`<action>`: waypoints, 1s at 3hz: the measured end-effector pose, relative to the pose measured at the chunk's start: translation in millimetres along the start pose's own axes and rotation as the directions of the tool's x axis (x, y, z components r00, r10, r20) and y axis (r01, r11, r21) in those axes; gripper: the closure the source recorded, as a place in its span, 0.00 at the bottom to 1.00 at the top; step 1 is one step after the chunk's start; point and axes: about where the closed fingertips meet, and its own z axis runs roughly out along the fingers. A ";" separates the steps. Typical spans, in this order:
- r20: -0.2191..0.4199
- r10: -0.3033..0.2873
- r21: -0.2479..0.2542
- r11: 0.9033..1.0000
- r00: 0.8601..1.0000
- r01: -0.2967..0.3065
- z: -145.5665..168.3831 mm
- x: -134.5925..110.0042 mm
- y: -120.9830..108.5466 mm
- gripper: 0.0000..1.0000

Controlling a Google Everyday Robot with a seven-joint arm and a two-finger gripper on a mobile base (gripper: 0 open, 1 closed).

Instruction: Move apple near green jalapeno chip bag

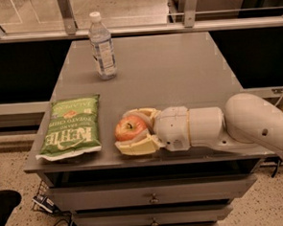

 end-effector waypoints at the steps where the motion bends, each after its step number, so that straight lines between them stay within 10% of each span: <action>1: 0.000 0.000 0.000 1.000 1.000 0.000 0.0 -0.3 0.0 0.41; 3: -0.001 -0.002 -0.005 1.000 1.000 0.002 2.1 -1.4 1.7 0.00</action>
Offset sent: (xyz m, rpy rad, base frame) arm 0.0000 0.0001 0.0003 0.0000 0.0000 0.0001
